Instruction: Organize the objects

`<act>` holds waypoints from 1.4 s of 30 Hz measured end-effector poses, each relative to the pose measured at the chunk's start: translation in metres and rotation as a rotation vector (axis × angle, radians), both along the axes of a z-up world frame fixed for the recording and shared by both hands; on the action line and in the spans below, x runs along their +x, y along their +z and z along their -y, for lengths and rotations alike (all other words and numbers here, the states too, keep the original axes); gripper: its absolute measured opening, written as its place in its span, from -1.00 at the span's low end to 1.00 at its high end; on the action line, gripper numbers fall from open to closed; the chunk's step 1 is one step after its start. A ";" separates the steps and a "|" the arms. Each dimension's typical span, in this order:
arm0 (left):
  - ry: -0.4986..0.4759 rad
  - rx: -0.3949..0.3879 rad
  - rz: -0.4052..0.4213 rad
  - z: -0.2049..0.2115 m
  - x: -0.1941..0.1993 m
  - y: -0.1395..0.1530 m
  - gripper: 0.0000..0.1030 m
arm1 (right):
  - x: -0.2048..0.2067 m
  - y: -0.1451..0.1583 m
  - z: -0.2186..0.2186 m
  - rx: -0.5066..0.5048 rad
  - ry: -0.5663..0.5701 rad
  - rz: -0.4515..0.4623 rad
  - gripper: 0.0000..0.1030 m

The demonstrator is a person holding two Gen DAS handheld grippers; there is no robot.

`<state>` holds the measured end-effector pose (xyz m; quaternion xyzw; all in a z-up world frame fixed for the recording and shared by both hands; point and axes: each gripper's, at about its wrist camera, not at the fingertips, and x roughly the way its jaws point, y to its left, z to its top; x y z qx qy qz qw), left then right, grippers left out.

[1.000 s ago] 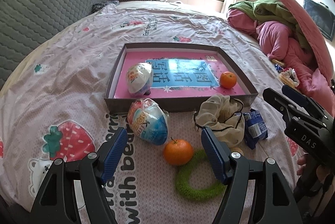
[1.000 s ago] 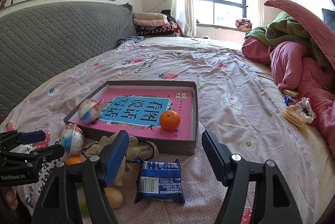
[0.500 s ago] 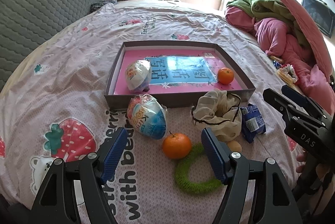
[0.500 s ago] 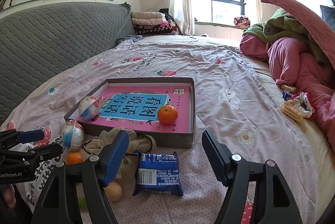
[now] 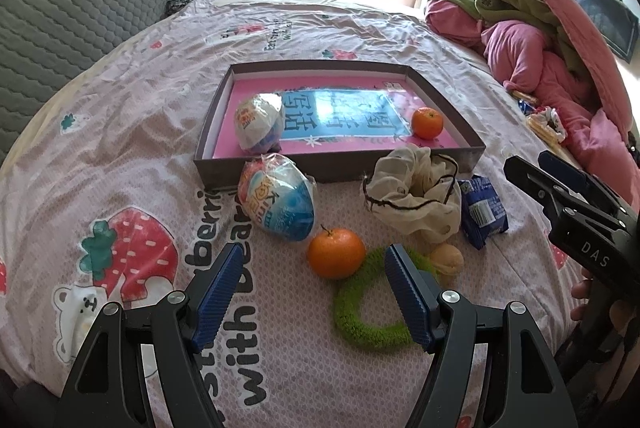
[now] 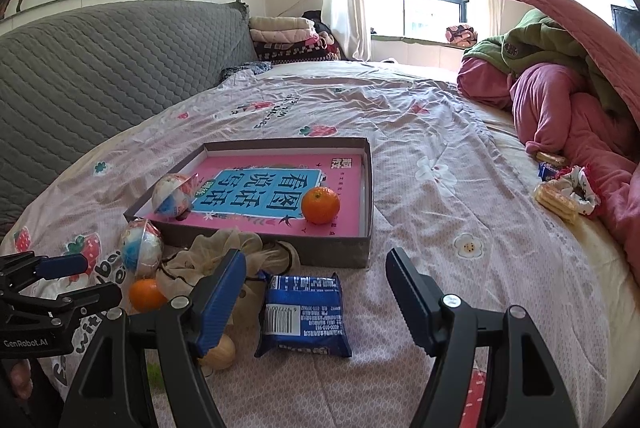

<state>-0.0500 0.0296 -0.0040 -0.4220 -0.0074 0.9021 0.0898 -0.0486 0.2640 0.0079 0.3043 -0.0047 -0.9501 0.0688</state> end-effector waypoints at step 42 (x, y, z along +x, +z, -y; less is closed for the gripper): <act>-0.023 -0.003 0.119 -0.006 0.003 -0.029 0.45 | 0.005 -0.030 0.008 0.059 0.002 0.134 0.40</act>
